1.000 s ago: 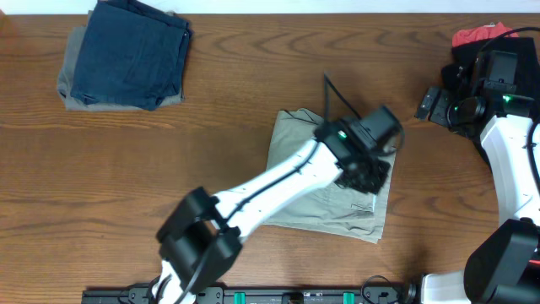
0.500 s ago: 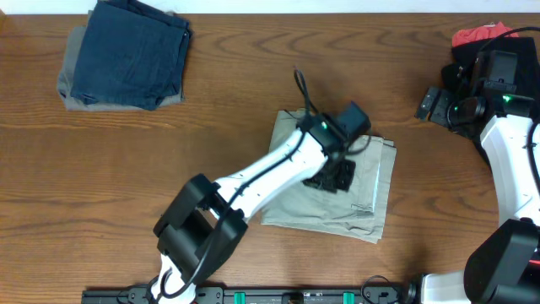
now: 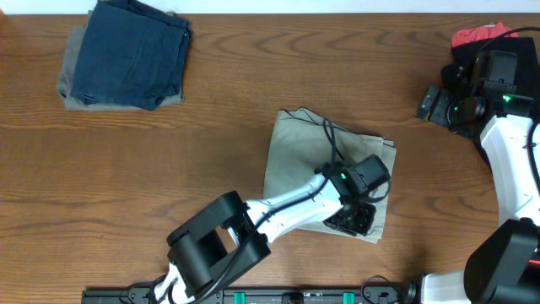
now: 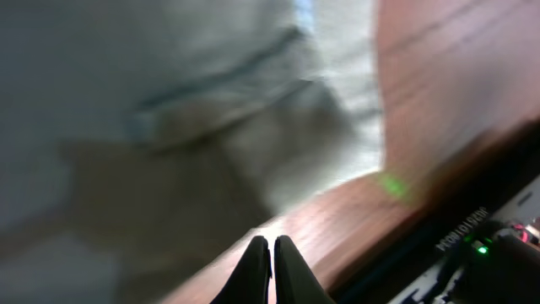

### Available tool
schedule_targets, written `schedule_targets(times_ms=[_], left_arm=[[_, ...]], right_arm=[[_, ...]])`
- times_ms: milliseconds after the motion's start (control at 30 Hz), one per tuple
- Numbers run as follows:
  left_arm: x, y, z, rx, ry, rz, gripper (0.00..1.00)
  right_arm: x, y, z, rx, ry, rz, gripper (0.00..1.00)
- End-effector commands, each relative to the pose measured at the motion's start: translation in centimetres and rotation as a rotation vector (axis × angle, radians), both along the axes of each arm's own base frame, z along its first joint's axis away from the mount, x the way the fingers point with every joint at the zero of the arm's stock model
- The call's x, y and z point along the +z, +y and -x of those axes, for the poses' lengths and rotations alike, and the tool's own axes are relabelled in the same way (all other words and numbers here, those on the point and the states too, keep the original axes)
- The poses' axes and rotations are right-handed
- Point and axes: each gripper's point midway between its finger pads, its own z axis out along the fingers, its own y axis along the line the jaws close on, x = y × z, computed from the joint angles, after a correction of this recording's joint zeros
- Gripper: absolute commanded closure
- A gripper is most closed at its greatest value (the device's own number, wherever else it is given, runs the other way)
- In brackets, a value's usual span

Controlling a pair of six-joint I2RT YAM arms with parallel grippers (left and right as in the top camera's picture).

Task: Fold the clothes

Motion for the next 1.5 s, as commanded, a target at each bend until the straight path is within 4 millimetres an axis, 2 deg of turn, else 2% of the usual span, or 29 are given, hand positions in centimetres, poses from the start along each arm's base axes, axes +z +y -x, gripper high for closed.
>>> schedule_targets(times_ms=[0, 100, 167, 300, 433, 500, 633, 800, 900, 967, 1033, 1133, 1233, 1333, 1433, 1467], left_arm=[[-0.3, -0.2, 0.8, -0.007, 0.019, -0.005, 0.94], [0.6, 0.1, 1.0, -0.007, 0.032, 0.001, 0.94], [2.0, 0.5, 0.8, 0.000, 0.027, 0.007, 0.94], [6.1, 1.9, -1.0, 0.042, -0.052, 0.047, 0.94], [10.7, 4.8, -4.2, 0.134, -0.193, 0.065, 0.94], [12.5, 7.3, -5.9, 0.200, -0.261, 0.041, 0.93], [14.4, 12.5, -7.7, 0.309, -0.333, -0.052, 0.60], [14.4, 18.1, -8.4, 0.401, -0.337, -0.201, 0.28], [13.9, 20.6, -8.7, 0.446, -0.312, -0.276, 0.08], [13.5, 21.6, -8.9, 0.469, -0.298, -0.302, 0.03], [13.1, 22.4, -9.2, 0.492, -0.286, -0.317, 0.01], [12.6, 23.3, -9.5, 0.516, -0.278, -0.336, 0.02], [12.5, 23.7, -9.6, 0.529, -0.273, -0.342, 0.02], [12.5, 23.7, -9.6, 0.529, -0.274, -0.342, 0.02], [12.5, 23.7, -9.6, 0.529, -0.273, -0.342, 0.02], [12.5, 23.7, -9.6, 0.529, -0.273, -0.342, 0.02]], right_arm=[[0.5, -0.2, -0.3, -0.015, -0.014, 0.000, 0.01], [0.5, -0.2, -0.3, -0.015, -0.014, 0.000, 0.01], [0.5, -0.2, -0.3, -0.015, -0.014, 0.000, 0.01], [0.5, -0.2, -0.3, -0.015, -0.014, 0.000, 0.01], [0.5, -0.2, -0.3, -0.015, -0.013, 0.000, 0.01], [0.5, -0.2, -0.3, -0.015, -0.014, 0.000, 0.01], [0.5, -0.2, -0.3, -0.015, -0.014, 0.000, 0.01], [0.5, 0.4, -0.5, -0.021, -0.021, -0.043, 0.01], [0.3, 2.7, 0.3, 0.002, 0.009, -0.177, 0.01], [0.3, 4.3, 0.9, 0.008, 0.033, -0.276, 0.01], [1.3, 7.4, 0.9, 0.064, 0.020, -0.451, 0.02], [2.3, 10.7, 1.0, 0.227, -0.009, -0.530, 0.25], [1.4, 12.5, 1.3, 0.316, 0.013, -0.450, 0.42], [-0.4, 13.9, 1.9, 0.352, 0.053, -0.336, 0.77], [-2.5, 15.6, 2.3, 0.367, 0.074, -0.250, 0.88], [-3.2, 15.8, 2.5, 0.343, 0.082, -0.219, 0.89]])
